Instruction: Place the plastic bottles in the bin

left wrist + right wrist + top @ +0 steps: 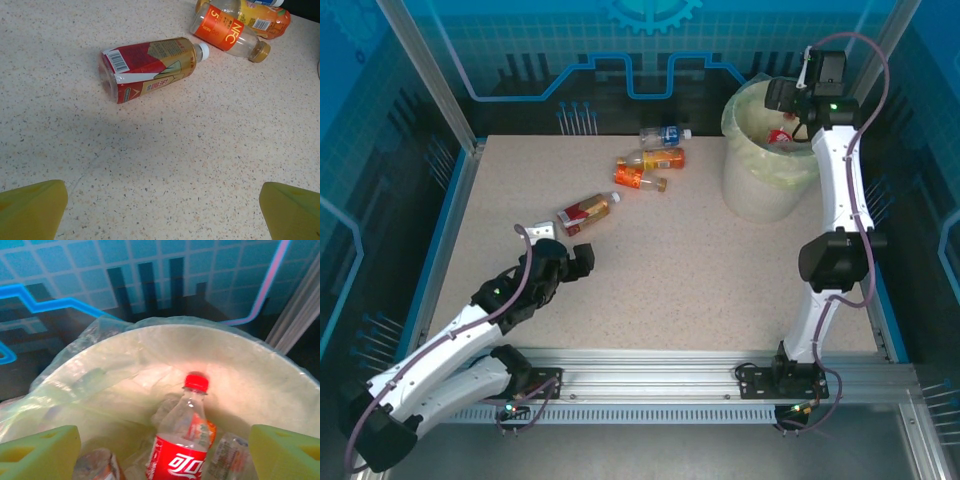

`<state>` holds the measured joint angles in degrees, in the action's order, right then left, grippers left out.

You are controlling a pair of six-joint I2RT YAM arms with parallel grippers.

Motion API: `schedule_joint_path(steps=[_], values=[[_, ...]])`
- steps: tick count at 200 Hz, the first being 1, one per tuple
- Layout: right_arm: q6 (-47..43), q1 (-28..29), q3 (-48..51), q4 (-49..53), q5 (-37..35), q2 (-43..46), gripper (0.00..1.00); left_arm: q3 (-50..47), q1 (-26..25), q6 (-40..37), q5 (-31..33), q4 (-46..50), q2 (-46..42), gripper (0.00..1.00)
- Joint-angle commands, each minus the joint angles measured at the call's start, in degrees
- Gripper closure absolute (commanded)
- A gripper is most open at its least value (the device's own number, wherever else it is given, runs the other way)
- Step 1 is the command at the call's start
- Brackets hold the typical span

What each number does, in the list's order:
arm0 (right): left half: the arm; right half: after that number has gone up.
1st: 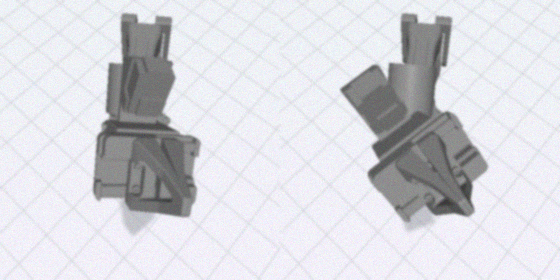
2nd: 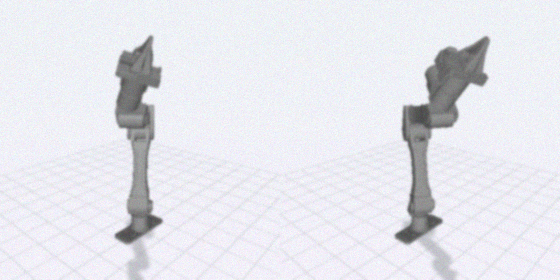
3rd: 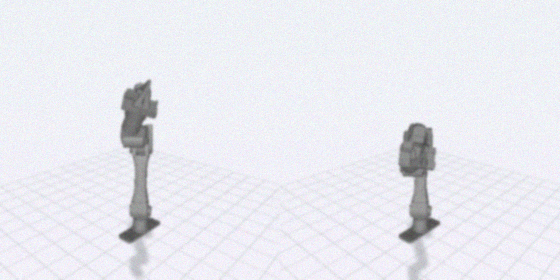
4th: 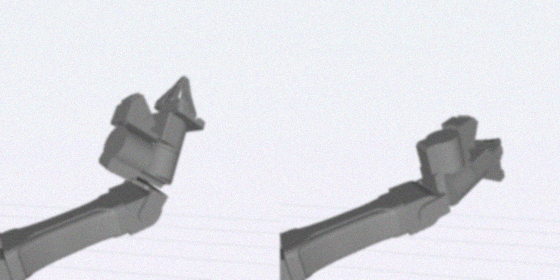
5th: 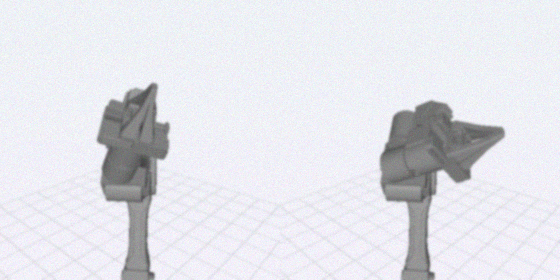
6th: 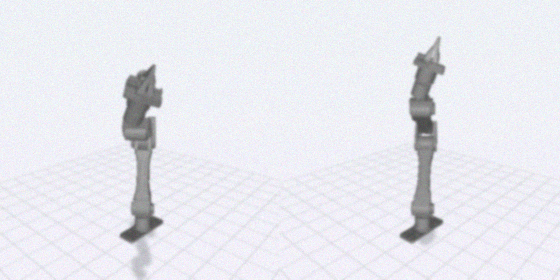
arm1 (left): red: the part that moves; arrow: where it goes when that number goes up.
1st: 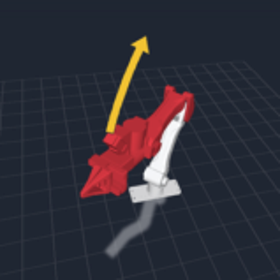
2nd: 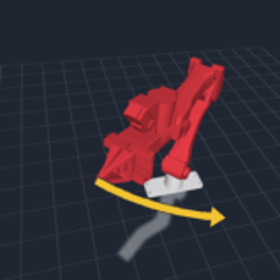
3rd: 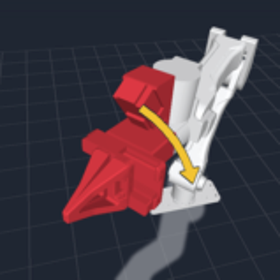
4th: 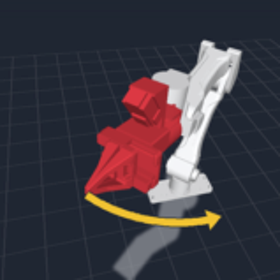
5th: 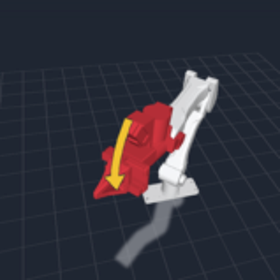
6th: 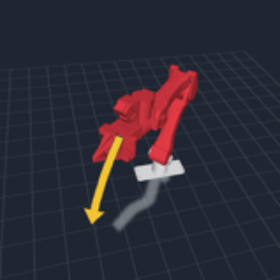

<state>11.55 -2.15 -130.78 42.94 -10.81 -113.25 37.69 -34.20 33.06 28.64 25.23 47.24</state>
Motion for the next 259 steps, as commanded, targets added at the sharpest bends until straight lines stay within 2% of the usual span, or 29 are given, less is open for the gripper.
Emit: schedule_joint_path(steps=[1,22,31,93,154,172,203,259], values=[[0.23,0.66,2.82,-2.68,6.34,4.52,0.11,0.23,0.79,0.8,-1.46,0.45,0.56,0.01],[0.79,0.7,5.46,-3.69,8.34,6.63,0.09,0.97,1.48,0.54,-2.09,0.28,1.63,0.01],[1.16,0.75,6.77,-4.11,9.22,7.74,0.0,1.51,1.85,0.27,-2.41,0.05,2.39,0.01],[2.46,2.48,19.64,-6.93,16.26,19.83,0.0,7.27,6.03,-2.12,-2.96,-3.46,10.85,0.01],[5.76,8.78,41.22,-13.15,20.28,38.27,0.0,17.07,13.59,-0.9,-0.76,-6.96,20.91,0.01],[5.6,12.06,48.67,-16.57,17.71,44.87,0.0,19.49,17.16,-1.51,-3.67,-9.37,23.44,0.01],[8.7,13.48,56.96,-16.45,18.91,52.34,0.0,25.59,22.6,-4.68,-6.94,-10.09,29.79,0.01],[12.33,15.42,66.68,-15.46,20.79,60.82,0.0,34.08,31.51,-12.39,-23.06,-8.75,41.81,0.01]])
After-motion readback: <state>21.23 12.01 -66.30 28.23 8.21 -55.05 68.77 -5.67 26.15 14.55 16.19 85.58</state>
